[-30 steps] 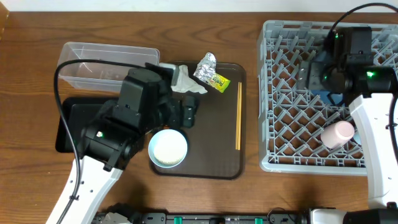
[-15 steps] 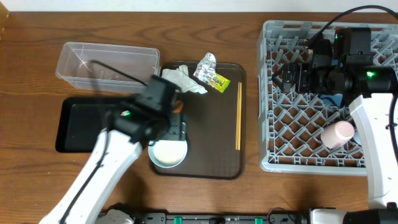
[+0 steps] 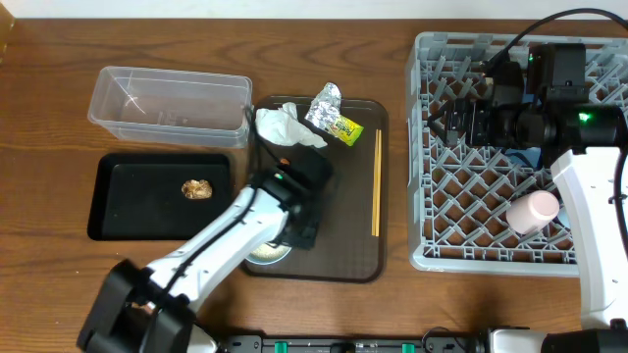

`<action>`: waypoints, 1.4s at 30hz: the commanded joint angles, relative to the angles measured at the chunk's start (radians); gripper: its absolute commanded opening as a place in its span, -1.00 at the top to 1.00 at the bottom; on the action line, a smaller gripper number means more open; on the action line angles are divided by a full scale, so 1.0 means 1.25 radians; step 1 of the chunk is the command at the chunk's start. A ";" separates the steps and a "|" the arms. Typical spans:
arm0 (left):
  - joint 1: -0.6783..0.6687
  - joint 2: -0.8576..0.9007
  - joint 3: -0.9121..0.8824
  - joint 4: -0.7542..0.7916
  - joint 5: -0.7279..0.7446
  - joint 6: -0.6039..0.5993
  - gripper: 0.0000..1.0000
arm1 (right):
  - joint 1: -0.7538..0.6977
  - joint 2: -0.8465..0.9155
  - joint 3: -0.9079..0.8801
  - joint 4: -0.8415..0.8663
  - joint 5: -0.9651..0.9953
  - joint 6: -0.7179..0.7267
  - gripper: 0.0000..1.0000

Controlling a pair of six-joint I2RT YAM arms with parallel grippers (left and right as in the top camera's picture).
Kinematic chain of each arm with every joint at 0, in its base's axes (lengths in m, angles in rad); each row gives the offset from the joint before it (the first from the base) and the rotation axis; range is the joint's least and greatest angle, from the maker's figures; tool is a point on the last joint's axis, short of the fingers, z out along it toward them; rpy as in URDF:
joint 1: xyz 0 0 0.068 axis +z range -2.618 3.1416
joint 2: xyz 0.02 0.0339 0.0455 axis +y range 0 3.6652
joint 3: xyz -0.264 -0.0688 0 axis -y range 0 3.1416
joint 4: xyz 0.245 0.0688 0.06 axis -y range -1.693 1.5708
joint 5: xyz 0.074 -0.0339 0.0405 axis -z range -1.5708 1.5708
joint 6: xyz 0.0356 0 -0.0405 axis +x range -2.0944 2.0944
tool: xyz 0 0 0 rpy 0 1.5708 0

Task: Sort waste into correct bins and load items into the dishwasher rack
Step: 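Grasp the white rice bowl with the left gripper and tilt it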

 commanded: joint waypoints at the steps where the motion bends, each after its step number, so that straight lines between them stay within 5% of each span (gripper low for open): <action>1: -0.028 0.030 -0.031 0.025 0.009 0.006 0.21 | 0.008 -0.013 0.002 0.000 -0.011 -0.005 -0.99; 10: -0.036 0.103 -0.053 0.079 -0.033 0.007 0.38 | 0.008 -0.013 0.002 0.000 -0.011 -0.005 -0.98; 15: -0.036 0.119 -0.054 0.097 -0.032 0.018 0.88 | 0.008 -0.013 0.002 -0.002 -0.011 -0.005 -0.98; 21: -0.036 0.092 -0.042 0.062 -0.032 0.018 0.88 | 0.008 -0.013 0.002 -0.002 -0.011 -0.004 -0.98; 28: 0.006 -0.098 -0.003 0.038 -0.029 0.023 0.88 | 0.008 -0.013 0.002 -0.003 -0.011 -0.004 -0.98; 34: 0.163 -0.249 -0.003 0.041 0.009 0.024 0.87 | 0.008 -0.013 0.002 -0.003 -0.011 0.002 -0.98; 42: 0.511 -0.310 -0.006 0.078 0.324 0.140 0.87 | 0.008 -0.013 0.002 -0.003 -0.012 0.004 -0.99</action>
